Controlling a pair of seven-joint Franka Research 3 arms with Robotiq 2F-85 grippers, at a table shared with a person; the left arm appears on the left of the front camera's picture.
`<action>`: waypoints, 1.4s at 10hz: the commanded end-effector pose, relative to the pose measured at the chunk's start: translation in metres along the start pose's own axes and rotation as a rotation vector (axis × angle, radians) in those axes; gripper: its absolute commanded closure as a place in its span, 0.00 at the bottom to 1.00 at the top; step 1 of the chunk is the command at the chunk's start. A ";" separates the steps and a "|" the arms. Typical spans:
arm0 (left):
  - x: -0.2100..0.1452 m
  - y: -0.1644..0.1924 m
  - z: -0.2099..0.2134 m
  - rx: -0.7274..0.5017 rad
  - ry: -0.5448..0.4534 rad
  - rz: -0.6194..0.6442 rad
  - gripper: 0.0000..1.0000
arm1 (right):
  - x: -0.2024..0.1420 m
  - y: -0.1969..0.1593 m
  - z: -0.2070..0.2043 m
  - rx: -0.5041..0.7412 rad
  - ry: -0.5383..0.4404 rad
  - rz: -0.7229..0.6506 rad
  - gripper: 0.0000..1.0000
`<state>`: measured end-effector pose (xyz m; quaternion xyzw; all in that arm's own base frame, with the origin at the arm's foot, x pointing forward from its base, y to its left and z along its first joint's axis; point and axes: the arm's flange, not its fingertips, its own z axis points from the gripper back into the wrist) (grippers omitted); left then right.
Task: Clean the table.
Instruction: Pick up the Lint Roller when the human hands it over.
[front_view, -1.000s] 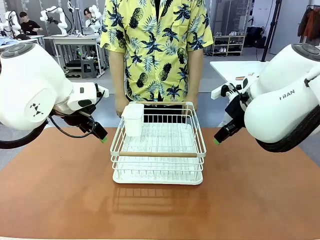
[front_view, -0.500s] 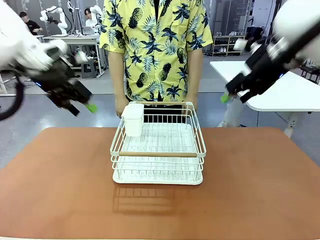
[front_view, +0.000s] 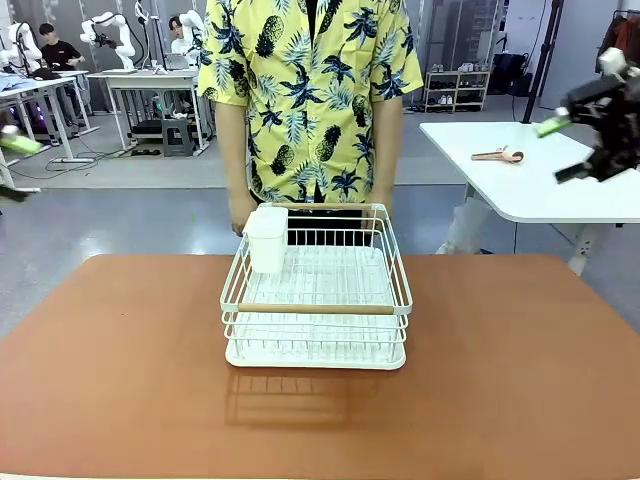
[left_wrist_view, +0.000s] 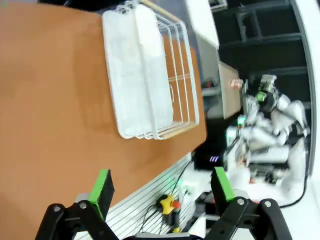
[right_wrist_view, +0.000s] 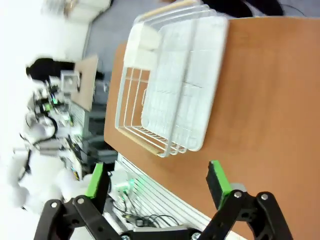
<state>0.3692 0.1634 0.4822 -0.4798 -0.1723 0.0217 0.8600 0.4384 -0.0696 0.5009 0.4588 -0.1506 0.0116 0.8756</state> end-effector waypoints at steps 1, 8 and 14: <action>-0.011 0.035 0.044 -0.078 -0.158 0.102 0.00 | 0.009 -0.046 0.032 -0.007 -0.012 -0.090 0.00; -0.046 0.088 0.103 -0.005 -0.284 0.248 0.00 | -0.042 -0.174 0.095 -0.056 -0.169 -0.362 0.00; -0.051 0.092 0.105 -0.025 -0.292 0.253 0.00 | -0.035 -0.166 0.105 -0.066 -0.147 -0.364 0.00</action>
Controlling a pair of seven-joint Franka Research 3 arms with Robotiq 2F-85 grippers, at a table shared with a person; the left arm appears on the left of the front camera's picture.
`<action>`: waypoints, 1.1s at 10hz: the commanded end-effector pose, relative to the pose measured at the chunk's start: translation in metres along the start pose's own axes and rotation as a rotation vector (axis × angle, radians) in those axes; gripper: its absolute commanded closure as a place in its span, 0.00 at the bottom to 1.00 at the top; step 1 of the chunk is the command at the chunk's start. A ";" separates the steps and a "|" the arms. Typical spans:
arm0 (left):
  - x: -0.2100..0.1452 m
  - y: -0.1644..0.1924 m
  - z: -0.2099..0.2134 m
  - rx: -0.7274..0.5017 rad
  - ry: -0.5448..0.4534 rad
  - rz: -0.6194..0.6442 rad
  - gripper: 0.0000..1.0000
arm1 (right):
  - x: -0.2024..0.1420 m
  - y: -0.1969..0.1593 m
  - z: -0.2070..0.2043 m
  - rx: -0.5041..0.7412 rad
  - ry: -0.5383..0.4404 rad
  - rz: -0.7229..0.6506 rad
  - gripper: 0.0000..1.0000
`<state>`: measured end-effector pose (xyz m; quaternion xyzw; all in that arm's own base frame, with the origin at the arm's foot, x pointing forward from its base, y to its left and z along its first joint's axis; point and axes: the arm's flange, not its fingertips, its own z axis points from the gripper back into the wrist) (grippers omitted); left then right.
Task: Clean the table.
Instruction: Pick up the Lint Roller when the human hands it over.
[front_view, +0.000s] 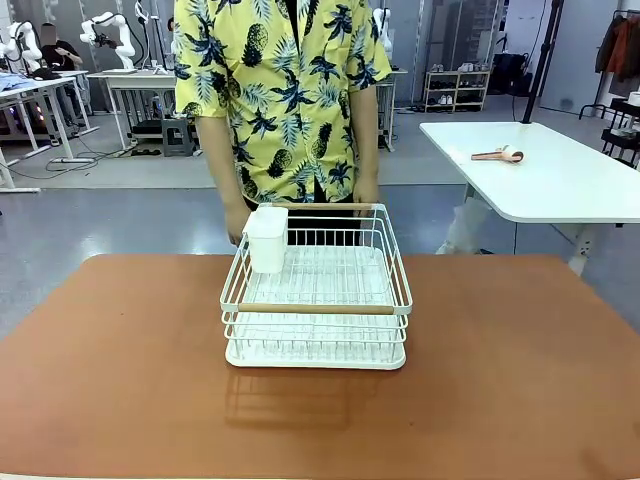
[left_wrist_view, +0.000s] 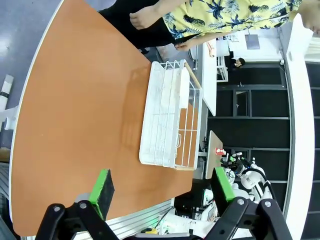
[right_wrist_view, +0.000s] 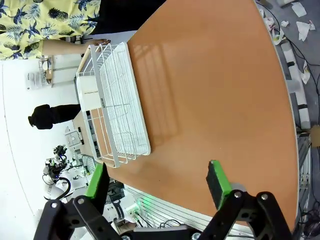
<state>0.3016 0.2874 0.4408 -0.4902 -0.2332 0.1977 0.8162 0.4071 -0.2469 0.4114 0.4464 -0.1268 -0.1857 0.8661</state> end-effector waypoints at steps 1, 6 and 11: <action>-0.001 -0.001 0.002 -0.023 0.001 0.005 0.00 | -0.002 0.002 0.003 0.007 -0.003 0.001 0.00; -0.001 -0.001 0.002 -0.023 0.001 0.005 0.00 | -0.002 0.002 0.003 0.007 -0.003 0.001 0.00; -0.001 -0.001 0.002 -0.023 0.001 0.005 0.00 | -0.002 0.002 0.003 0.007 -0.003 0.001 0.00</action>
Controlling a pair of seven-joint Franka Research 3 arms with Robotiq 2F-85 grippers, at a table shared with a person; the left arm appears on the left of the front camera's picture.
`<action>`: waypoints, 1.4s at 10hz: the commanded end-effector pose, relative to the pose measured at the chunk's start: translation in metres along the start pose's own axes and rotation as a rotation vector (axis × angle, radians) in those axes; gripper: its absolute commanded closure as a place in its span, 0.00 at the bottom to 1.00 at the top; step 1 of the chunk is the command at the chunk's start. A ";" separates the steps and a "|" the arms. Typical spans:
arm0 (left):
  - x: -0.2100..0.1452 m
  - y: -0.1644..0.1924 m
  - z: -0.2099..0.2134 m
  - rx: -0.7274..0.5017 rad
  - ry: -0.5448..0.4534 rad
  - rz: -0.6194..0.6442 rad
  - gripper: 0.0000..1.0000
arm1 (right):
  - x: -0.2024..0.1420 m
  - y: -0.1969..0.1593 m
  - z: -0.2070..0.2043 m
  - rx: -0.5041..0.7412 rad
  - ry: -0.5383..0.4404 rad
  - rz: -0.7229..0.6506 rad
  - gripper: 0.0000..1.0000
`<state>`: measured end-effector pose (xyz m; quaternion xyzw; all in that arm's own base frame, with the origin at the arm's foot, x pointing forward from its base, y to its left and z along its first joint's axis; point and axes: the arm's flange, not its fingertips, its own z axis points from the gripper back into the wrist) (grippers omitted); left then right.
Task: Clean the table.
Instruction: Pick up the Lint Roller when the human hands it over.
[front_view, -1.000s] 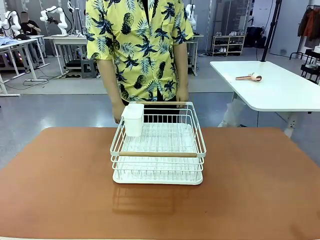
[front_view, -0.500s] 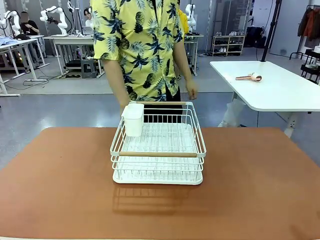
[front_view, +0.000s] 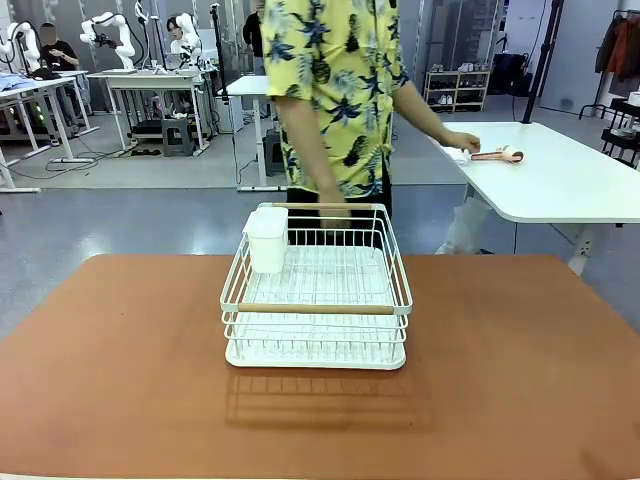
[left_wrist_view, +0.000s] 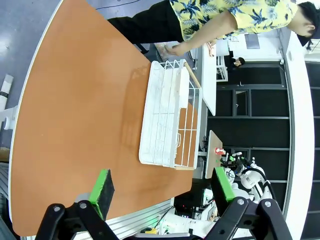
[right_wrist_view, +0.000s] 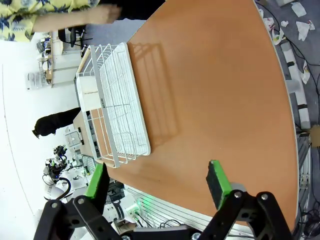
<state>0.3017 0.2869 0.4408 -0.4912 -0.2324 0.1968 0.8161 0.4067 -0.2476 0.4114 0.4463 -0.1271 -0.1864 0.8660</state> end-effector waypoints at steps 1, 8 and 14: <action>-0.001 0.000 0.003 -0.021 -0.001 0.005 0.00 | -0.002 0.003 0.002 0.007 -0.002 0.002 0.00; -0.001 0.000 0.003 -0.021 -0.001 0.005 0.00 | -0.002 0.003 0.002 0.007 -0.002 0.002 0.00; -0.001 0.000 0.003 -0.021 -0.001 0.005 0.00 | -0.002 0.003 0.002 0.007 -0.002 0.002 0.00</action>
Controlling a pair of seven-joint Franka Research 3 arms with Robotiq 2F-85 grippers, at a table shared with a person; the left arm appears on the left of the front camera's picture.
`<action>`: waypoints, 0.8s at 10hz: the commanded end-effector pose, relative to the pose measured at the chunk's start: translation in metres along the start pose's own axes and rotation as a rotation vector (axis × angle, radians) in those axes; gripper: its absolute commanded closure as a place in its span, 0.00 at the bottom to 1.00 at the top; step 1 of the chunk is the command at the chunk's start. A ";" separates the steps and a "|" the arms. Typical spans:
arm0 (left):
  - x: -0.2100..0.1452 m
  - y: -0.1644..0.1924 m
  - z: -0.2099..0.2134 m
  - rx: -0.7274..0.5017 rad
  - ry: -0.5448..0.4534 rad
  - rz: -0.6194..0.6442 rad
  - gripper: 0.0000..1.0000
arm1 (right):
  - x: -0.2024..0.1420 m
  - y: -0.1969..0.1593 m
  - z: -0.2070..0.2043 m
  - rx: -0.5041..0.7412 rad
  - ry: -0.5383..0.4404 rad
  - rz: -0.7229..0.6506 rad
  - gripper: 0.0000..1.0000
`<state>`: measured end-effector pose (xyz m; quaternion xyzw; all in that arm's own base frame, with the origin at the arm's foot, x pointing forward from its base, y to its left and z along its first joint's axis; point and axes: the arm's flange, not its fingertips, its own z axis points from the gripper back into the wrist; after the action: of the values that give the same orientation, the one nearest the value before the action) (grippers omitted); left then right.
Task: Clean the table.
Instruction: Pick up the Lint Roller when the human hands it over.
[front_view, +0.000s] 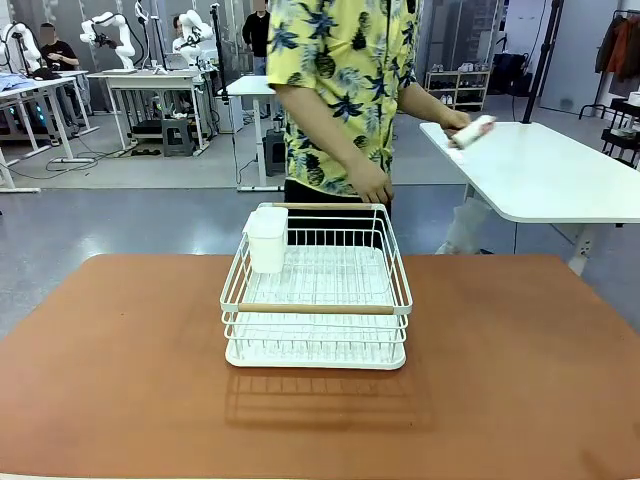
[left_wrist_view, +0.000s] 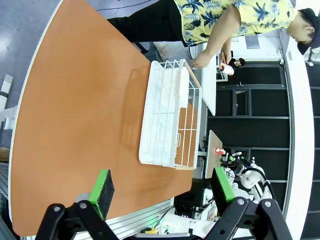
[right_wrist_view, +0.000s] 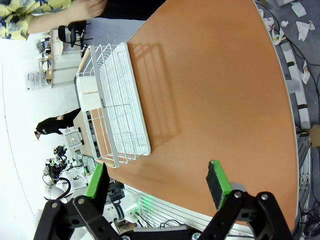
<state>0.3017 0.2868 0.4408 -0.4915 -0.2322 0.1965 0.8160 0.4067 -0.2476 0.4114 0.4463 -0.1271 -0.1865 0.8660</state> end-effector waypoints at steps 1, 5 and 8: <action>-0.001 0.000 0.003 -0.020 -0.002 0.005 0.00 | -0.002 0.003 0.002 0.007 -0.002 0.002 0.00; -0.001 0.000 0.003 -0.020 -0.002 0.005 0.00 | -0.002 0.003 0.002 0.007 -0.002 0.002 0.00; -0.001 0.000 0.003 -0.020 -0.002 0.005 0.00 | -0.002 0.003 0.002 0.007 -0.002 0.002 0.00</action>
<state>0.3017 0.2868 0.4408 -0.4915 -0.2322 0.1965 0.8160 0.4067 -0.2476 0.4114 0.4463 -0.1271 -0.1865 0.8660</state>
